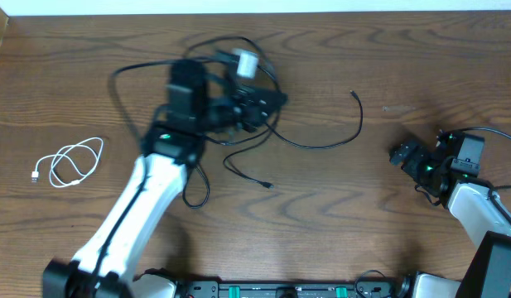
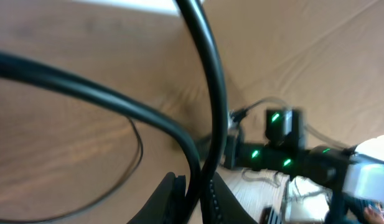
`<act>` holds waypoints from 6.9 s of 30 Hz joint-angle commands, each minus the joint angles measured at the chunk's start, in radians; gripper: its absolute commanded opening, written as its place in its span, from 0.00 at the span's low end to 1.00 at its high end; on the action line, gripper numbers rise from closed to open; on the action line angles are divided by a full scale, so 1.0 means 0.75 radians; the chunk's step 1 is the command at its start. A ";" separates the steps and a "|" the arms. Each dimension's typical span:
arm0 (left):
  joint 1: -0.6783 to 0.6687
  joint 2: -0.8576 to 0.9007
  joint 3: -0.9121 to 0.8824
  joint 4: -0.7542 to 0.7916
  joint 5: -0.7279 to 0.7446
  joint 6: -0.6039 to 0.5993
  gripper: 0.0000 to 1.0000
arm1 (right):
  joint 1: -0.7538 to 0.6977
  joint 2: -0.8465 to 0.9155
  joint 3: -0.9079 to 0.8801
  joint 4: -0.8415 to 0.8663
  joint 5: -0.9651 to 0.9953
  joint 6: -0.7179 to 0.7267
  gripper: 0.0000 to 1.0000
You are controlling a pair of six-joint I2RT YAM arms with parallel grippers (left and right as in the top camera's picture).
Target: Untangle cables
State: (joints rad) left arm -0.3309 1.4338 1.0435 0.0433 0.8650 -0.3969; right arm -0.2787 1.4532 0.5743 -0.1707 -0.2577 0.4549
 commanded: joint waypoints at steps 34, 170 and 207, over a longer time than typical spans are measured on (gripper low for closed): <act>-0.294 0.198 0.007 -0.599 -0.920 1.227 0.91 | -0.005 0.009 0.001 -0.007 -0.055 -0.010 0.99; -0.110 -0.679 0.010 -0.359 -0.965 0.483 0.30 | 0.650 -0.194 0.001 1.581 0.161 -0.087 0.01; -0.110 -0.039 0.010 -0.461 -0.955 0.413 0.47 | 0.591 0.068 0.002 0.387 0.171 0.364 0.99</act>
State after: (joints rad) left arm -0.4133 1.4036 1.0424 -0.3027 0.1535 -0.0830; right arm 0.1711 1.4845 0.5739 0.1177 -0.0898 0.6884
